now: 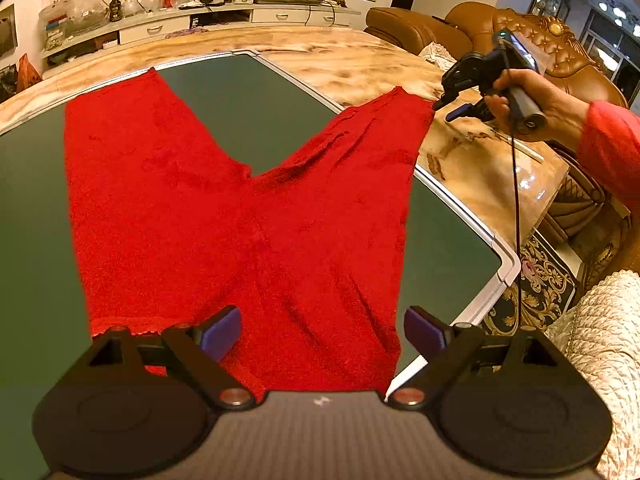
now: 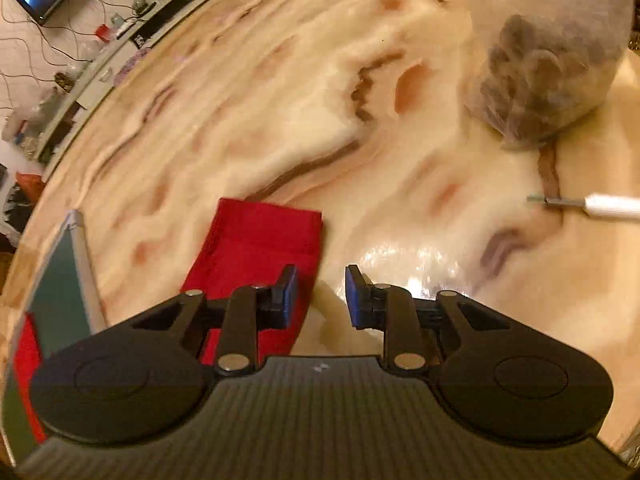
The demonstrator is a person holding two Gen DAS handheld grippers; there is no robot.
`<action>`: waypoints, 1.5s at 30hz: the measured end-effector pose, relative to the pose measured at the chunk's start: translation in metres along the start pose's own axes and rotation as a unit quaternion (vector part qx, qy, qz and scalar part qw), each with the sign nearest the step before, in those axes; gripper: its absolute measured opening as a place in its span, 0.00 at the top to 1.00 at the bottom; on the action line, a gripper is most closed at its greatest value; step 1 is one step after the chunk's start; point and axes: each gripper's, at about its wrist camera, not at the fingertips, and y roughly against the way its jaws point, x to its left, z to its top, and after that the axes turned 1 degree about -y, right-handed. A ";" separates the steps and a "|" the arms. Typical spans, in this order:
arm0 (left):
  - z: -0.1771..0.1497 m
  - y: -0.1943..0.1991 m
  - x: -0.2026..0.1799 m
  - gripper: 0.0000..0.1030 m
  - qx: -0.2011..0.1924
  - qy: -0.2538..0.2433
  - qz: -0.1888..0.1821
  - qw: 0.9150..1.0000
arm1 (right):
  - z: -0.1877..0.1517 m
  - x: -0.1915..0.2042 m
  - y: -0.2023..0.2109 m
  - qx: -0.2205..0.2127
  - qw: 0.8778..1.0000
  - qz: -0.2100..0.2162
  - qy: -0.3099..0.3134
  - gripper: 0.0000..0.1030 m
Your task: Fold clothes
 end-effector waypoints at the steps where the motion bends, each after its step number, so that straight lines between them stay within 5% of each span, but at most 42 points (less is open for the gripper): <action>1: -0.001 -0.002 0.000 0.10 0.002 0.002 -0.001 1.000 | 0.001 0.000 -0.002 -0.007 1.000 -0.001 -0.003 0.67; 8: -0.004 -0.005 0.001 0.10 0.006 0.008 -0.003 1.000 | 0.008 0.010 -0.015 -0.009 0.999 0.028 0.019 0.66; 12: -0.006 -0.007 0.001 0.10 0.007 0.011 -0.006 1.000 | 0.010 0.022 -0.012 -0.015 0.998 0.010 0.061 0.67; 14: -0.007 -0.007 0.001 0.10 0.008 0.012 -0.007 1.000 | 0.010 0.019 -0.011 -0.013 0.998 0.014 0.057 0.92; 16: -0.008 -0.008 0.001 0.10 0.009 0.014 -0.008 1.000 | 0.012 0.011 -0.009 -0.008 0.999 0.027 0.040 0.93; 25: -0.012 -0.009 0.003 0.10 0.008 0.013 -0.009 1.000 | -0.001 -0.033 0.014 -0.025 0.983 0.171 -0.060 0.94; 31: -0.010 -0.009 0.000 0.10 0.007 0.008 -0.008 1.000 | -0.005 -0.012 0.047 -0.044 0.974 0.214 -0.055 0.94; 38: -0.009 -0.006 -0.003 0.10 -0.012 -0.005 -0.034 0.999 | -0.029 0.025 0.102 -0.051 0.950 0.306 -0.044 0.94; 45: -0.015 -0.007 -0.013 0.10 -0.010 -0.029 -0.038 0.999 | -0.012 0.049 0.108 -0.082 0.966 0.244 -0.016 0.94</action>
